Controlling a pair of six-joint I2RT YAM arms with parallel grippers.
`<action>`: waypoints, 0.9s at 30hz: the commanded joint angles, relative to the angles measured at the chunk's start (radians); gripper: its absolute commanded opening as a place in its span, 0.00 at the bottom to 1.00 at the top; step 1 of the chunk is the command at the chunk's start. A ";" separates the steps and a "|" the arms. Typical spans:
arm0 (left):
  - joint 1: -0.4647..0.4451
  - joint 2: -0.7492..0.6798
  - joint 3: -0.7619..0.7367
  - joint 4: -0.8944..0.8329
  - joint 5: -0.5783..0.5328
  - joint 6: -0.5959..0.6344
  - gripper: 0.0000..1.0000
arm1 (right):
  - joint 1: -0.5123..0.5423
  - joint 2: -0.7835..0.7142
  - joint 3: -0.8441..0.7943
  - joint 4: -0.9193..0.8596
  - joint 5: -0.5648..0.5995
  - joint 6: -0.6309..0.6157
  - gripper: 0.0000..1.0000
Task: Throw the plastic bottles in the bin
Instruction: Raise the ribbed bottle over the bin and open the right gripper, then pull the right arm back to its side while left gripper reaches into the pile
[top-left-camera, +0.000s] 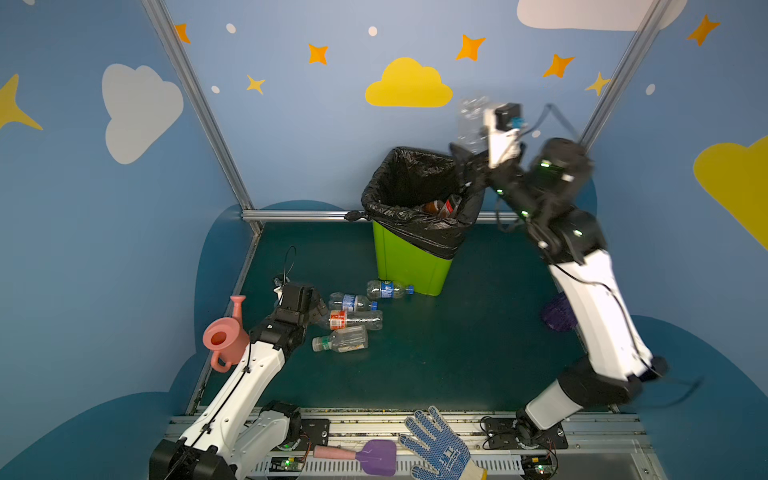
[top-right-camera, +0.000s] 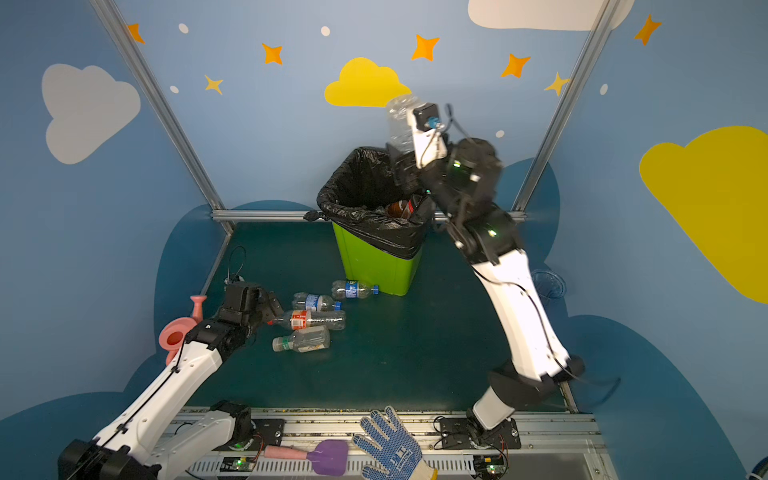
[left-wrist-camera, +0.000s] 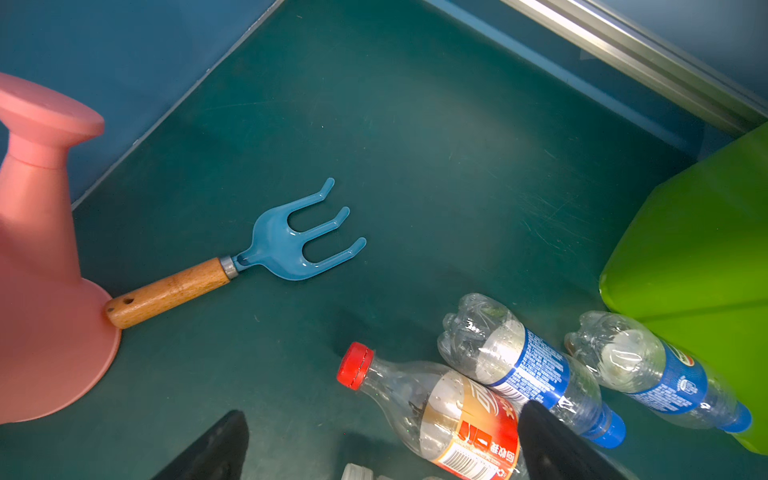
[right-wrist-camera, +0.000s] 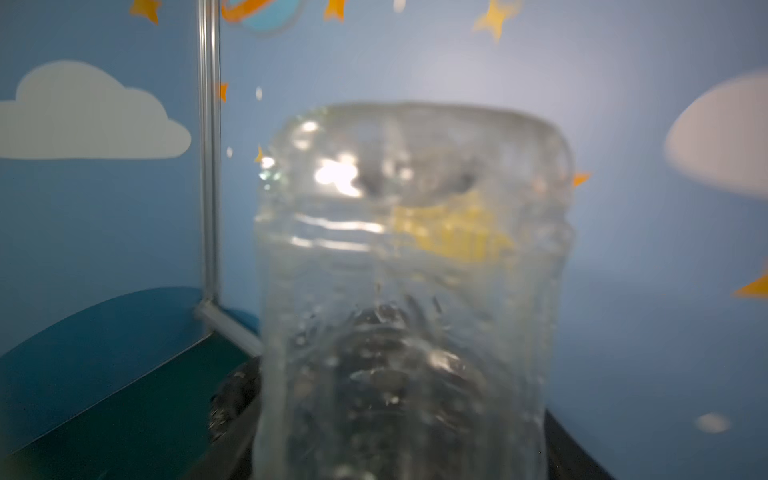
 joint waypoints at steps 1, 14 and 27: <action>-0.003 -0.029 0.030 -0.037 -0.041 0.007 1.00 | -0.047 -0.028 0.006 -0.146 -0.086 0.153 0.91; -0.144 -0.085 0.051 -0.061 -0.147 0.068 1.00 | -0.282 -0.454 -0.320 -0.001 -0.041 0.261 0.98; -0.397 0.190 0.196 -0.182 -0.135 0.328 1.00 | -0.591 -0.688 -0.996 0.084 -0.231 0.522 0.98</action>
